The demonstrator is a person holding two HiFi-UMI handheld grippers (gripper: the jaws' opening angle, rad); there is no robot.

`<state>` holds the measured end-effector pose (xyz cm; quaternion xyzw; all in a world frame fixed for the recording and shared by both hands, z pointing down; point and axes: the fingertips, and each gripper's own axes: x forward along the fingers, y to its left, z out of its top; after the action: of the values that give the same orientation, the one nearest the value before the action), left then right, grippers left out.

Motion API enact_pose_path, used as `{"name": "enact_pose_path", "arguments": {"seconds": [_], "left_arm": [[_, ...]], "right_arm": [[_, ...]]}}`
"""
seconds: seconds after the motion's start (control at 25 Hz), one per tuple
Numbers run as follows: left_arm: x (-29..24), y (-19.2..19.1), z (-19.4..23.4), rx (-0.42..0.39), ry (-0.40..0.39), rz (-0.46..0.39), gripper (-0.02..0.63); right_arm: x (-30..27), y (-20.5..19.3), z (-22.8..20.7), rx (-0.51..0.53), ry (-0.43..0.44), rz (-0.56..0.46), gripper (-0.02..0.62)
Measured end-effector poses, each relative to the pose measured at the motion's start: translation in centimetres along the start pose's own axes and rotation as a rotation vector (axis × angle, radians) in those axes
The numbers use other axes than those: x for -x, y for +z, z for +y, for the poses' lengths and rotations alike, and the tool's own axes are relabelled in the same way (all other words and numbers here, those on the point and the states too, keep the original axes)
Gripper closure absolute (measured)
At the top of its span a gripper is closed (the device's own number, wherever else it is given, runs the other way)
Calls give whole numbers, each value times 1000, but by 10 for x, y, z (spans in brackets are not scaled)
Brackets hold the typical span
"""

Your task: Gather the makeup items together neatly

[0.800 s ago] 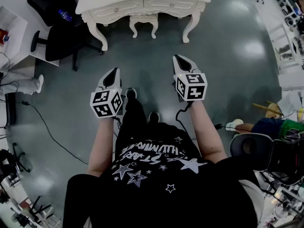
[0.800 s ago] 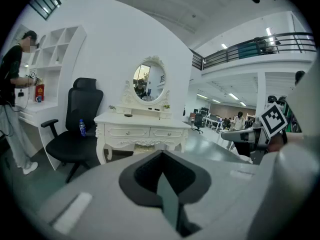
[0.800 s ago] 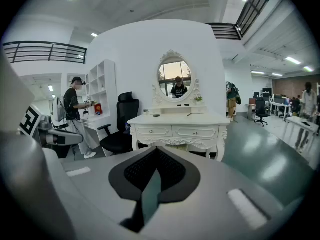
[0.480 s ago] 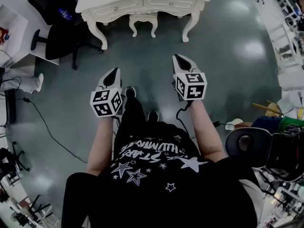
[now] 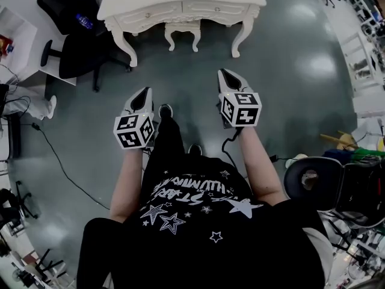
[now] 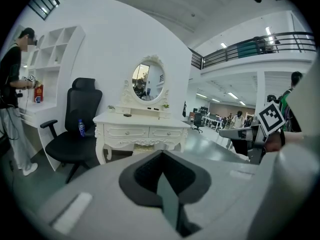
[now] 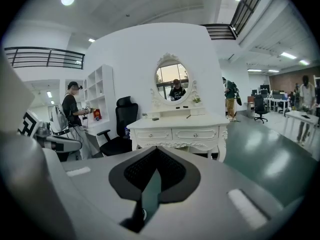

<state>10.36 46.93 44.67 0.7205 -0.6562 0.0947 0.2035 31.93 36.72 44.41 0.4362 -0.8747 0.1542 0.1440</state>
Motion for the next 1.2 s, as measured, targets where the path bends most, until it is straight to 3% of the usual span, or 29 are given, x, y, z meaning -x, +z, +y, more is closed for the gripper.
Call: {"name": "enact_pose_path", "arguments": {"seconds": [0.08,0.2,0.28,0.4,0.64,1.2], "left_arm": [[-8,3,8,3,-3,0,604],[-25,6,23,16,-7,7,604],[-40,9,35,21,-10,14,604],[-67,16,57,30,-13,23,604],[-138,43,102,44,-40,50,604],[-271,124,224,49,-66,87,604]], "right_arm": [[-11,3,2,-10,15,-7,544],[-33,7,3,-19,29,9,350],[-52,9,3,-29,35,23,274],[-86,12,-1,-46,33,45,215],[-165,32,-17,-75,-6,81,172],[-346,114,-14,-75,-29,130,170]]}}
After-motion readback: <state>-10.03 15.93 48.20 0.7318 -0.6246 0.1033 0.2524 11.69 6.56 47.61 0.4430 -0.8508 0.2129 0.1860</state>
